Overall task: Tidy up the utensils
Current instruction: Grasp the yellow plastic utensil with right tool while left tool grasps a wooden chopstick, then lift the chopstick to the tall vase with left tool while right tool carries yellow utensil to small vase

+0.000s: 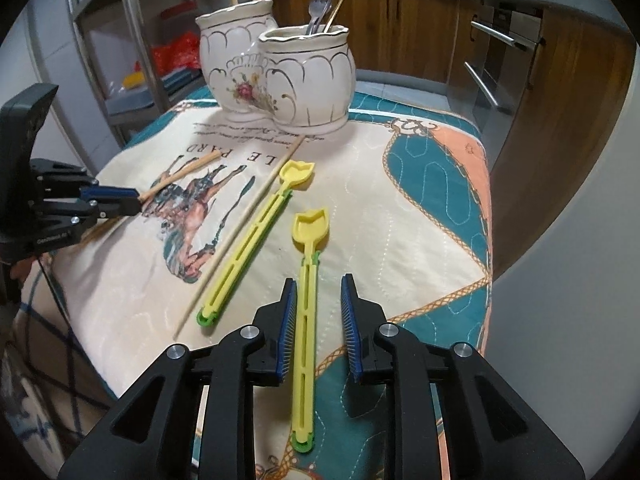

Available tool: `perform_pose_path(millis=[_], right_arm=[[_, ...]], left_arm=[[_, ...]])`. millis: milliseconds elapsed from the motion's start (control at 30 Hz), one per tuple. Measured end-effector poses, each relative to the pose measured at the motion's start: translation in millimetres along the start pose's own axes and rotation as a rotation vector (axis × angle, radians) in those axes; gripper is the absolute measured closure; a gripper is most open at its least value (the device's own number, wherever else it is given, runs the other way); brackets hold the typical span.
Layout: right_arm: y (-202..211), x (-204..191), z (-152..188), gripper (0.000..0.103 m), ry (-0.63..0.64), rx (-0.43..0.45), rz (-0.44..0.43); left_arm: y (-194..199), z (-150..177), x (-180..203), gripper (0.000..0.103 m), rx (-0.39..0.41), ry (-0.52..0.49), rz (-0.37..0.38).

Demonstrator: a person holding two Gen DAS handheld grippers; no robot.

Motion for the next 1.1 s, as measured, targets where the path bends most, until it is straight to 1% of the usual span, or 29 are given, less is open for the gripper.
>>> perform_pose_path(millis=[100,233,367,433,467,500,567,667,733,833,967,1000,1067,1100], right_arm=[[-2,-3,-2,0.079,0.014,-0.021,0.001],[-8,-4,-4,0.079,0.009,-0.041,-0.019],[-11,-4,-7,0.089,0.005,-0.041,-0.023],[-11,-6,-7,0.092,0.004,-0.041,-0.031],[-11,-7,-7,0.092,0.007,-0.035,-0.029],[-11,-9,-7,0.092,0.01,-0.028,-0.033],[-10,-11,-6,0.092,0.018,-0.018,-0.036],[-4,-14,-8,0.092,0.015,0.015,-0.046],[3,-15,-12,0.092,0.009,0.055,-0.064],[13,-19,-19,0.092,0.006,0.11,-0.093],[33,-27,-37,0.092,0.013,0.21,-0.134],[38,-29,-43,0.092,0.009,0.24,-0.144],[46,-31,-56,0.092,-0.008,0.297,-0.158],[48,-31,-63,0.092,-0.021,0.319,-0.164]], left_arm=[[-1,-2,0,0.082,0.003,-0.001,0.0],[-5,-5,-1,0.081,0.019,0.008,-0.001],[-7,-7,-4,0.081,0.052,0.019,-0.01],[-9,-8,-5,0.082,0.066,0.021,-0.012],[-9,-8,-6,0.086,0.071,0.016,-0.015],[-9,-8,-6,0.091,0.078,0.007,-0.02],[-9,-8,-8,0.097,0.086,0.005,-0.019],[-7,-7,-11,0.097,0.099,0.014,-0.003],[-3,-7,-12,0.097,0.122,0.017,0.006],[11,-11,-17,0.097,0.19,0.026,0.012],[35,-20,-27,0.097,0.302,0.046,-0.012],[45,-25,-32,0.097,0.357,0.061,-0.018],[57,-31,-38,0.097,0.421,0.075,-0.012],[65,-37,-41,0.097,0.465,0.078,-0.019]])
Point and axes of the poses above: each gripper's, at about its wrist camera, not at the fingertips, and y roughly against the way its jaws point, x to its right, z to its underside, the point moved 6 cm from there along -y, roughly the way its jaws point, and after that the axes turned 11 degrees about -y, right-handed, at the moved point
